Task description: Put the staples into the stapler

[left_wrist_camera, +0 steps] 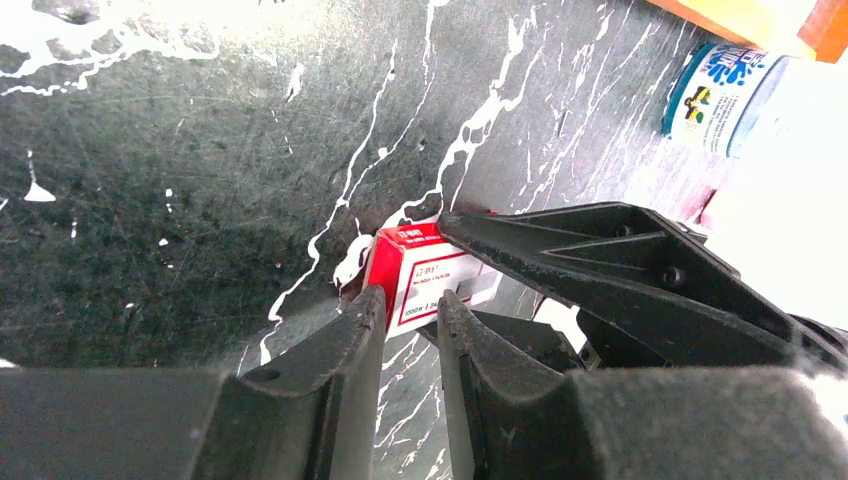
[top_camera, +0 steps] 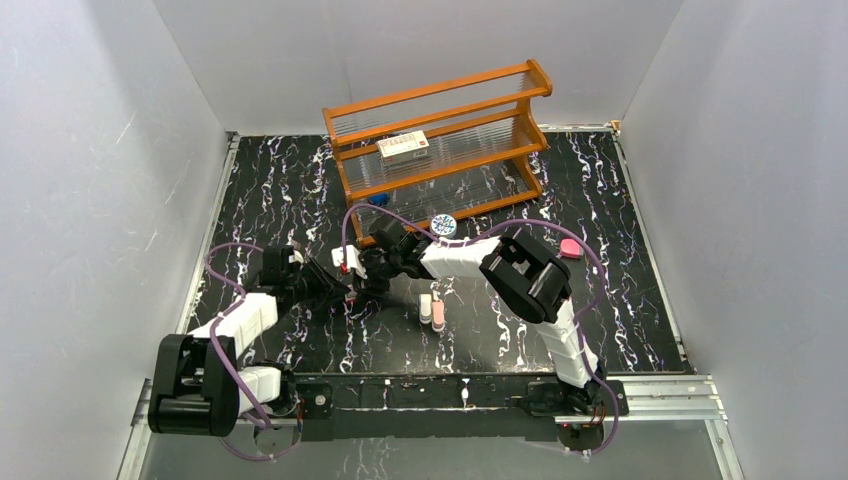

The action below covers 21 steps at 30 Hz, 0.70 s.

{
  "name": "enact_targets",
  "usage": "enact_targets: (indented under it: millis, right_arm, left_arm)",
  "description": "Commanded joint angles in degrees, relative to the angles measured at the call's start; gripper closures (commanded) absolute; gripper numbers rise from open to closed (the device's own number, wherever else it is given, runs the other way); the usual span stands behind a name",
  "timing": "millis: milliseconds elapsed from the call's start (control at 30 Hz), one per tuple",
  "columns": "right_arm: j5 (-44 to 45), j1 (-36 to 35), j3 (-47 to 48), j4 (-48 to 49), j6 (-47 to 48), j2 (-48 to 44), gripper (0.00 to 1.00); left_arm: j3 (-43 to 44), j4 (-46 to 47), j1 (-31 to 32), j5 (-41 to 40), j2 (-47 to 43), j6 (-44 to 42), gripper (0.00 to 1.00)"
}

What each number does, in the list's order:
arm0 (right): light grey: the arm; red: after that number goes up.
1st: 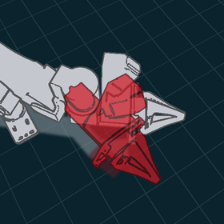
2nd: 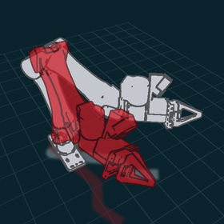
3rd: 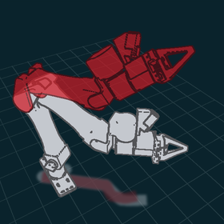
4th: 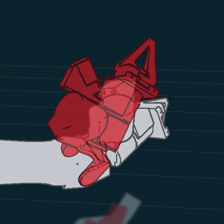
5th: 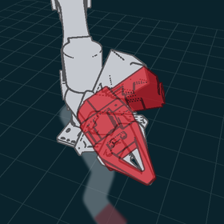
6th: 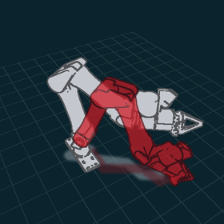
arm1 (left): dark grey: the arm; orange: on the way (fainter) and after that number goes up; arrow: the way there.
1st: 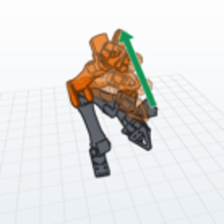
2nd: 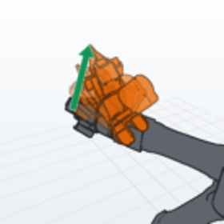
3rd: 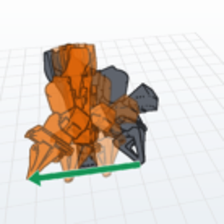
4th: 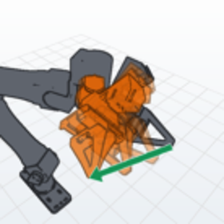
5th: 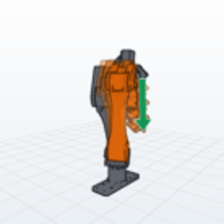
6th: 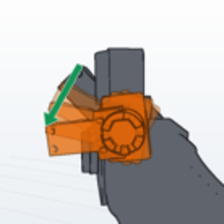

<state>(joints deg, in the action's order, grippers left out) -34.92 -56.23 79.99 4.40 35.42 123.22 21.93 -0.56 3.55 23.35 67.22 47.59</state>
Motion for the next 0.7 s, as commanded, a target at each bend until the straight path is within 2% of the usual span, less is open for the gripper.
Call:
enact_targets:
  millis: [0,200,433,667]
  right_arm:
    - [-1.28,0.17,0.95,0.08,-0.88,-0.59,0.50]
    - [-1.91,0.23,1.30,0.07,-0.94,-0.19,0.51]
    - [-4.35,-0.66,1.44,4.40,-4.37,1.03,0.51]
    - [-2.42,-1.68,2.65,5.83,-4.92,2.18,0.50]
  left_arm:
    - [-1.41,4.39,-0.20,2.47,1.63,0.42,0.76]
    - [-2.51,8.29,-0.21,5.26,2.36,1.76,0.76]
    - [-7.52,18.70,-0.21,10.29,2.32,6.08,0.76]
    - [-6.99,17.61,-0.21,9.28,2.47,5.54,0.76]
